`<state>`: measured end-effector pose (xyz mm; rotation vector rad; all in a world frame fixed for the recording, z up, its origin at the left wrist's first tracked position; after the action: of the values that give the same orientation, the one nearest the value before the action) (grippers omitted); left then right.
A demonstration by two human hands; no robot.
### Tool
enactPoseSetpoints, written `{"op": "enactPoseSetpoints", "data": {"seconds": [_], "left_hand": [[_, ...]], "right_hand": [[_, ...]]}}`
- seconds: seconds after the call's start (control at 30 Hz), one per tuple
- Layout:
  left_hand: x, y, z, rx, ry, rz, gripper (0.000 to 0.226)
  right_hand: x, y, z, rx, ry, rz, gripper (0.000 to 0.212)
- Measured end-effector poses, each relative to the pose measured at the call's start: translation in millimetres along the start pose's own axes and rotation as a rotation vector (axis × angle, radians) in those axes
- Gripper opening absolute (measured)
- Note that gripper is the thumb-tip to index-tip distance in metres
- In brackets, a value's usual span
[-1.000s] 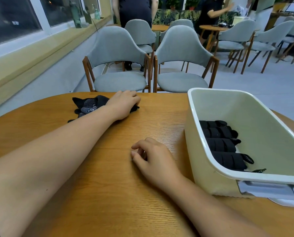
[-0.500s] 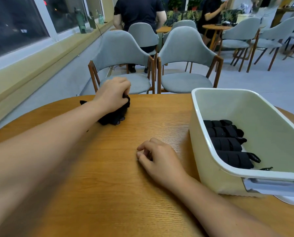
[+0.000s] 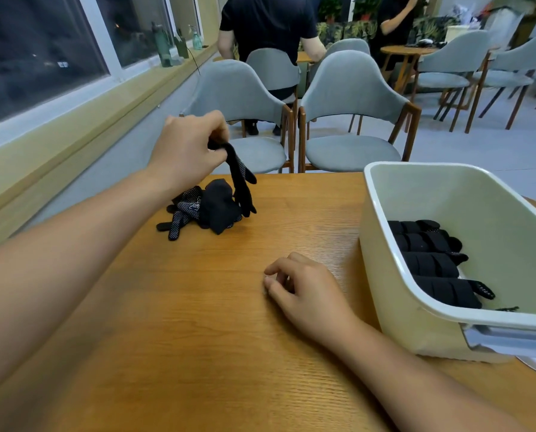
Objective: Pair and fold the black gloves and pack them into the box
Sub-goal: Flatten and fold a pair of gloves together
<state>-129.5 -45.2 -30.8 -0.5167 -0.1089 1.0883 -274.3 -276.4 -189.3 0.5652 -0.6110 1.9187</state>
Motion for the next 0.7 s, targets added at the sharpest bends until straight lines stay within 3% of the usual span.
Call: {"op": "enactPoseSetpoints", "data": {"seconds": [0.2, 0.33, 0.47, 0.57, 0.7], "left_hand": [[-27, 23, 22, 0.002, 0.025, -0.041, 0.015], [-43, 44, 21, 0.001, 0.046, -0.020, 0.016], [-58, 64, 16, -0.015, 0.131, 0.023, 0.010], [-71, 83, 7, -0.009, 0.278, 0.060, 0.003], [-86, 107, -8, -0.053, 0.430, 0.010, 0.008]], "right_hand": [[5, 1, 5, -0.031, -0.120, -0.001, 0.019], [19, 7, 12, 0.011, -0.385, 0.024, 0.032], [29, 9, 5, 0.097, -0.733, 0.014, 0.051], [33, 2, 0, 0.176, -1.062, -0.081, 0.077], [28, 1, 3, 0.320, -1.354, -0.146, 0.104]]}}
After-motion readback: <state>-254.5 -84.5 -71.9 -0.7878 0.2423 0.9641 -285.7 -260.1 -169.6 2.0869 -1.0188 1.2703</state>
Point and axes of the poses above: each hand's wrist, its own y-axis away from the middle knuckle, its own z-axis out of the back of the hand, x = y × z, the point moved 2 cm from there along -y, towards the middle knuckle, and after that the axes turned 10 degrees about x, right-handed, at the moved point
